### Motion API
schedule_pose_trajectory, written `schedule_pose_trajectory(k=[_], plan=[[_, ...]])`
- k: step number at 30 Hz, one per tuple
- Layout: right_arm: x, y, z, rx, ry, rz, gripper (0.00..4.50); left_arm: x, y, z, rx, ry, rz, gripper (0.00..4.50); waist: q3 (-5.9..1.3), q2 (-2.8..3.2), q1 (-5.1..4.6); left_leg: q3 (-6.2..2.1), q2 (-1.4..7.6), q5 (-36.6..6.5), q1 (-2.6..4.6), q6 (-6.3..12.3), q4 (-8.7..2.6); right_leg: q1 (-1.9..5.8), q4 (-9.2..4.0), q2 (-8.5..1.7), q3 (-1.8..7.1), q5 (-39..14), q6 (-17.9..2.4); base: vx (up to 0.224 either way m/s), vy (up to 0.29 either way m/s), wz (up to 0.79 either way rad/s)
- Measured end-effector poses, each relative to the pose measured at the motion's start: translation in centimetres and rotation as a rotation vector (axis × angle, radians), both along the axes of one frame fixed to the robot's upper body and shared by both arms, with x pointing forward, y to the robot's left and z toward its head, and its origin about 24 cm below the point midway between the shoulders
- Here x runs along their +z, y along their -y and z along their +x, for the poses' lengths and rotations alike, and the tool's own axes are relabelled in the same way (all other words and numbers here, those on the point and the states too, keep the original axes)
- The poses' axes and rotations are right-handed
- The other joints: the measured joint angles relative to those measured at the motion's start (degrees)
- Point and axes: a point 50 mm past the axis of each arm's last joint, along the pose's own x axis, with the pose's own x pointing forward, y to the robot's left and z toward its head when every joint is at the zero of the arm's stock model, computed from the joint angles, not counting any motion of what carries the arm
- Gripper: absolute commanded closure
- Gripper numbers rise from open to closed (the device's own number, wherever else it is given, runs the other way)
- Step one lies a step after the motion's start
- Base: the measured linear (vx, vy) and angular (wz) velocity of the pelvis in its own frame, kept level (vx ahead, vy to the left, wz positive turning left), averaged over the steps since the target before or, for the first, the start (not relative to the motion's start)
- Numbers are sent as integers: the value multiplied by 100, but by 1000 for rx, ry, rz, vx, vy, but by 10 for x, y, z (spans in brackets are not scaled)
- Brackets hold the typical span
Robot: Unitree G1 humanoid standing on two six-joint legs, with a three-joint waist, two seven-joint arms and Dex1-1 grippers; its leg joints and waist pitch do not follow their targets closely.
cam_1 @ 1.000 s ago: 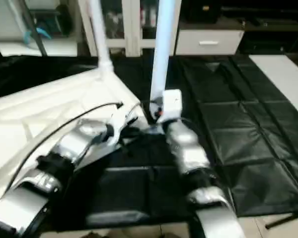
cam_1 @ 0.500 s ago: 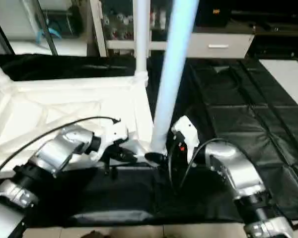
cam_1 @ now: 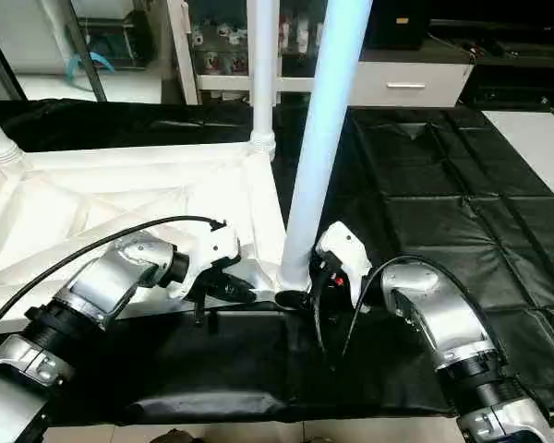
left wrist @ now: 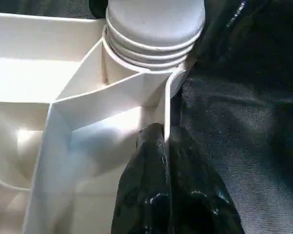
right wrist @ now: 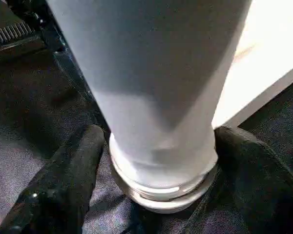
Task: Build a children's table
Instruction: Rotate leg to tighten
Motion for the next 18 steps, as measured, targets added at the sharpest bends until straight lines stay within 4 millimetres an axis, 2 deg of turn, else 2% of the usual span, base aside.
schedule_pose_trajectory(k=[9,18], plan=[[-1,0,0,1,4,8,172,0,0,0,0,0,1,450,0,0,-11,0,0,0,0,0,0,0,0,0,0,0,0,0,0,0],[-2,-2,0,-9,0,28,178,0,-1,0,1,-2,4,450,-1,1,-30,-1,0,0,1,0,0,0,2,0,-1,0,0,0,0,0]])
